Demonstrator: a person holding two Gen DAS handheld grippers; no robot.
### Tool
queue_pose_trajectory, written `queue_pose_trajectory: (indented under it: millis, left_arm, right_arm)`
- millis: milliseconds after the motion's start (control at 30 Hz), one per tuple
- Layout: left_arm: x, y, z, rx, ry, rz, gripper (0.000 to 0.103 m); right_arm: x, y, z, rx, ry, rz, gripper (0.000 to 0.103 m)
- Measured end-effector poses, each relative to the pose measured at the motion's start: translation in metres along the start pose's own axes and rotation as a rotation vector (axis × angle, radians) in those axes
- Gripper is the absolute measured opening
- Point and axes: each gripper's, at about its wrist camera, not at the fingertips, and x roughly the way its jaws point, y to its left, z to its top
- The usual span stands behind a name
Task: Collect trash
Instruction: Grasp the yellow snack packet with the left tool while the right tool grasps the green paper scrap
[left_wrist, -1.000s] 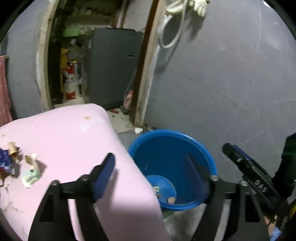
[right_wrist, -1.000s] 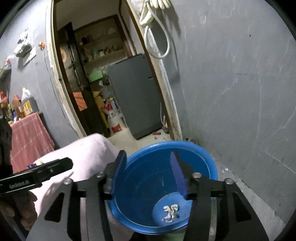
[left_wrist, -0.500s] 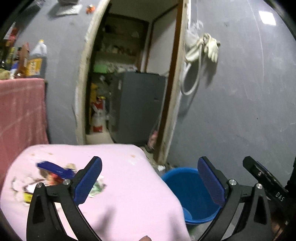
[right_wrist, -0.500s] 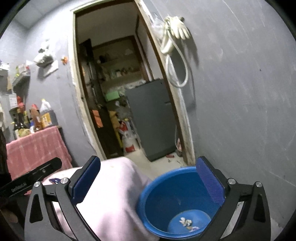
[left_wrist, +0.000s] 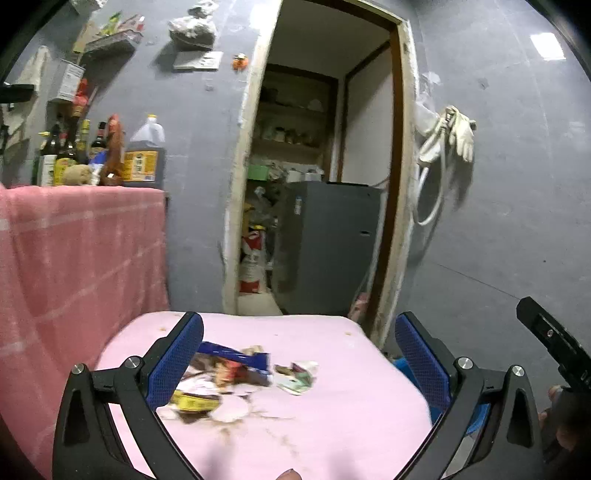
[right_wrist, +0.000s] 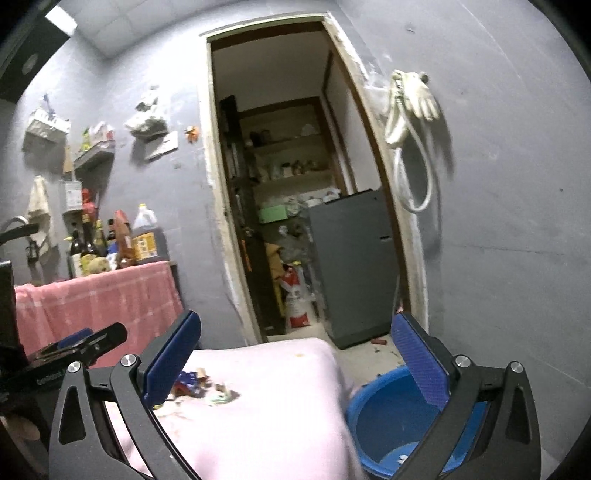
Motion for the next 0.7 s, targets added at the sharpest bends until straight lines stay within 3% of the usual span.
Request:
queue_pose_trajectory:
  millis: [300, 700]
  left_arm:
    - [-0.024, 0.05, -0.01, -0.035, -0.017, 0.112, 0.101]
    - [-0.019, 0.095, -0.047, -0.028, 0.09, 0.198, 0.101]
  right_arm:
    - [0.008, 0.051, -0.009, -0.108, -0.025, 0.102, 0.103]
    - [0.06, 0.087, -0.057, -0.22, 0.198, 0.19, 0.103]
